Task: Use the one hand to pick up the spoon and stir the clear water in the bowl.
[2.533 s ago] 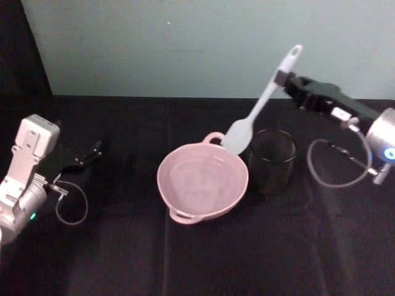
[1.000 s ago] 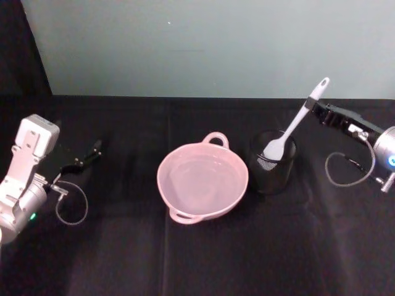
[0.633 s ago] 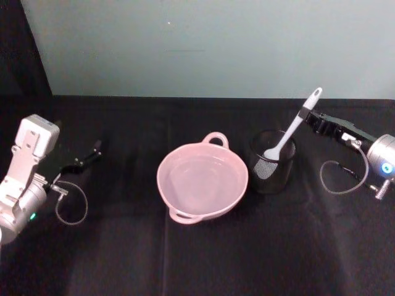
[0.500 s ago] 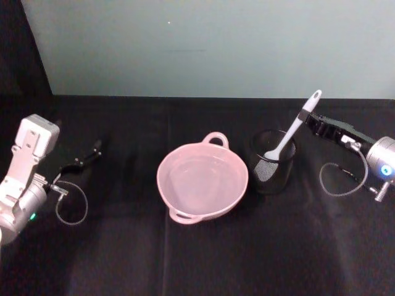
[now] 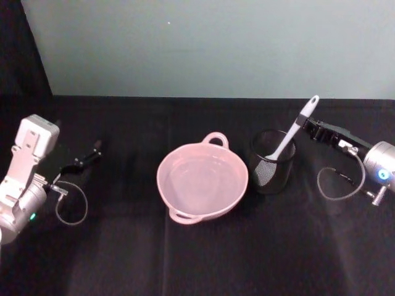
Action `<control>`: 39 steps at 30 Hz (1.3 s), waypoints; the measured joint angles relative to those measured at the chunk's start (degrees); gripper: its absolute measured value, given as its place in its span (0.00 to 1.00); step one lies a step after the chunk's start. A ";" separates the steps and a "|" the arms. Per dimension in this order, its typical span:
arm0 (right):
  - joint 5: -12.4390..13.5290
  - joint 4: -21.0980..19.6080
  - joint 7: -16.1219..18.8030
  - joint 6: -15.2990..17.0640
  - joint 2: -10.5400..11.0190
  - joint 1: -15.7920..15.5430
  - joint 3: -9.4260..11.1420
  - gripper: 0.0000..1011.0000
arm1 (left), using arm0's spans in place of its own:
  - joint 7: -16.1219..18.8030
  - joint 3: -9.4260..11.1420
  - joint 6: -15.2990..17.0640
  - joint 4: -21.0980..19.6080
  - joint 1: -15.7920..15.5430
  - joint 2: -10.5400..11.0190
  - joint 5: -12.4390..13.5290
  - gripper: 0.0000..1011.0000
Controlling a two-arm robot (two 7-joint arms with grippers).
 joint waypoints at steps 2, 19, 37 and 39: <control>-0.01 0.00 0.00 0.00 0.00 0.00 0.01 0.11 | 0.00 0.00 0.00 0.00 0.00 0.00 0.00 1.00; -0.34 -0.22 0.10 0.08 -0.04 0.00 0.13 0.40 | 0.00 0.00 0.00 0.00 0.00 0.00 0.00 1.00; -3.88 -0.97 -0.56 -1.60 1.58 0.54 -2.41 0.96 | 0.00 0.00 0.00 0.00 0.00 0.00 0.00 1.00; -6.40 -1.37 -1.51 -3.03 2.32 0.66 -3.50 0.99 | 0.00 0.00 0.00 0.00 0.00 0.00 0.00 1.00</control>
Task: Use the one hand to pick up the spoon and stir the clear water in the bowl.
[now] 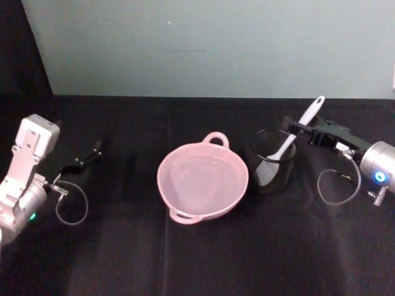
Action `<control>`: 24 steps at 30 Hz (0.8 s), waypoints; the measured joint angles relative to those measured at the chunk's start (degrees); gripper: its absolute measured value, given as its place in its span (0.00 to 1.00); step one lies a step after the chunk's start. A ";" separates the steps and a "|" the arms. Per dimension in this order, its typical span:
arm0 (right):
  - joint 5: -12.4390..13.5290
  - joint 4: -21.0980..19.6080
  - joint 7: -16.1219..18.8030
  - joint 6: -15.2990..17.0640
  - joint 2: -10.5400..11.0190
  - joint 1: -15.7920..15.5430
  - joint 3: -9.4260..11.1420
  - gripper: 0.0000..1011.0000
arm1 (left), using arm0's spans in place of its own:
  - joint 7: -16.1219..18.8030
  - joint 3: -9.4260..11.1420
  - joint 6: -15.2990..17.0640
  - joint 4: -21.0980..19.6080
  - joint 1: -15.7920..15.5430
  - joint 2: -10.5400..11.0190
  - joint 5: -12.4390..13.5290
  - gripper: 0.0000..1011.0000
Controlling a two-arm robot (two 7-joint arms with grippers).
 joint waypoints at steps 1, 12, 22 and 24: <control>-1.04 -0.17 -0.45 -0.47 0.26 0.00 -0.39 0.99 | 0.00 0.00 0.00 0.00 0.00 0.00 0.00 1.00; -12.75 -5.43 -6.45 -6.23 3.59 -3.91 -1.20 0.99 | 0.00 0.00 0.00 0.00 0.00 0.00 0.00 1.00; -17.10 -10.58 -12.86 -17.71 5.82 -16.31 6.95 0.99 | 0.00 0.00 0.00 0.00 0.00 0.00 0.00 1.00; -17.33 -9.92 -12.95 -20.34 5.45 -17.59 8.12 0.99 | 0.00 0.00 0.00 0.00 0.00 0.00 0.00 1.00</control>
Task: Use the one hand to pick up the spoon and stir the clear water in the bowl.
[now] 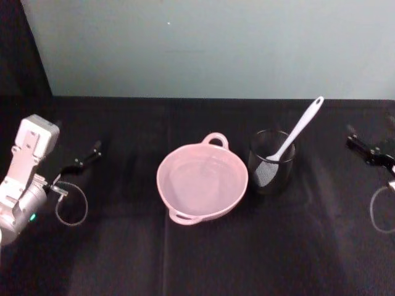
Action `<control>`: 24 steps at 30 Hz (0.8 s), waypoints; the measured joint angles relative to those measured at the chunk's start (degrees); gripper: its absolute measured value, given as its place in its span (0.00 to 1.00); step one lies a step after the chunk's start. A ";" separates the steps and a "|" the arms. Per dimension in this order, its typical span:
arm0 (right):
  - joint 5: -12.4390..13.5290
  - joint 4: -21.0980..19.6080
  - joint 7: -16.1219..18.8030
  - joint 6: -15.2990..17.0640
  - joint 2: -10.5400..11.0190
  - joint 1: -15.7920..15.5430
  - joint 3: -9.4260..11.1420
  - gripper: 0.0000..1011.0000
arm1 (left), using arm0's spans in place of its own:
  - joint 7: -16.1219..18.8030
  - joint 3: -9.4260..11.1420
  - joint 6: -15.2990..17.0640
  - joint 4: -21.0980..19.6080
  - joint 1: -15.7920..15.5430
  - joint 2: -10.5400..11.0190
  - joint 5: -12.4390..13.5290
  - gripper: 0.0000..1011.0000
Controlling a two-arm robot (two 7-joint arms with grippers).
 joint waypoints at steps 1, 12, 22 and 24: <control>-0.14 0.43 0.02 -1.48 -0.23 -0.57 0.52 0.99 | 0.00 0.00 0.00 0.00 0.00 0.00 0.00 1.00; -2.14 7.05 3.33 -11.56 -3.50 -1.24 2.74 0.99 | 0.00 0.00 0.00 0.00 0.00 0.00 0.00 1.00; -1.42 9.57 5.87 -11.29 -5.01 0.11 2.42 0.99 | 0.00 0.00 0.00 0.00 0.00 0.00 0.00 1.00; -1.44 9.52 5.85 -11.30 -4.96 0.03 2.45 0.99 | 0.00 0.00 0.00 0.00 0.00 0.00 0.00 1.00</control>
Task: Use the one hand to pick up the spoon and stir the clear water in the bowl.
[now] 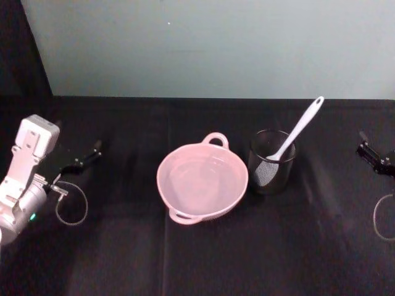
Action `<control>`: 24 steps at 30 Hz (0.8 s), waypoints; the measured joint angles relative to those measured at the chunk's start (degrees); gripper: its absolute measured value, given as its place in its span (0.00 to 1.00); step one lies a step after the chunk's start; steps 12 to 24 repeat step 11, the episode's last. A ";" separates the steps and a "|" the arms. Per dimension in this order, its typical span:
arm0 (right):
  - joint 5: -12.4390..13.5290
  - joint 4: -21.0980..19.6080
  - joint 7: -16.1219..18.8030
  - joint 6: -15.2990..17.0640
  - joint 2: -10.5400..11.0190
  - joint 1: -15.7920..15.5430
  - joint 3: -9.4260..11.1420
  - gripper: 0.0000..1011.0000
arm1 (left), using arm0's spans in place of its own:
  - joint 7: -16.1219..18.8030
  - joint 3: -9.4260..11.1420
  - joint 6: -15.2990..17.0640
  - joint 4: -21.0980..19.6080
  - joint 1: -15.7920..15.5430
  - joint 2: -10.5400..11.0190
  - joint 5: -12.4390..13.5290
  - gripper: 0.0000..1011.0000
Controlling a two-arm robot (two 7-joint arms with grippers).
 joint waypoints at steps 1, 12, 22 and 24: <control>-0.01 -0.03 -0.01 -0.01 0.02 -0.01 0.01 0.99 | 0.00 0.00 0.00 0.00 0.00 0.00 0.00 1.00; -0.08 -0.25 -0.31 -0.19 0.15 -0.21 0.08 0.99 | 0.00 0.00 0.00 0.00 0.00 0.00 0.00 1.00; -0.08 -0.25 -0.31 -0.19 0.15 -0.21 0.08 0.99 | 0.00 0.00 0.00 0.00 0.00 0.00 0.00 1.00; -0.08 -0.25 -0.31 -0.19 0.15 -0.21 0.08 0.99 | 0.00 0.00 0.00 0.00 0.00 0.00 0.00 1.00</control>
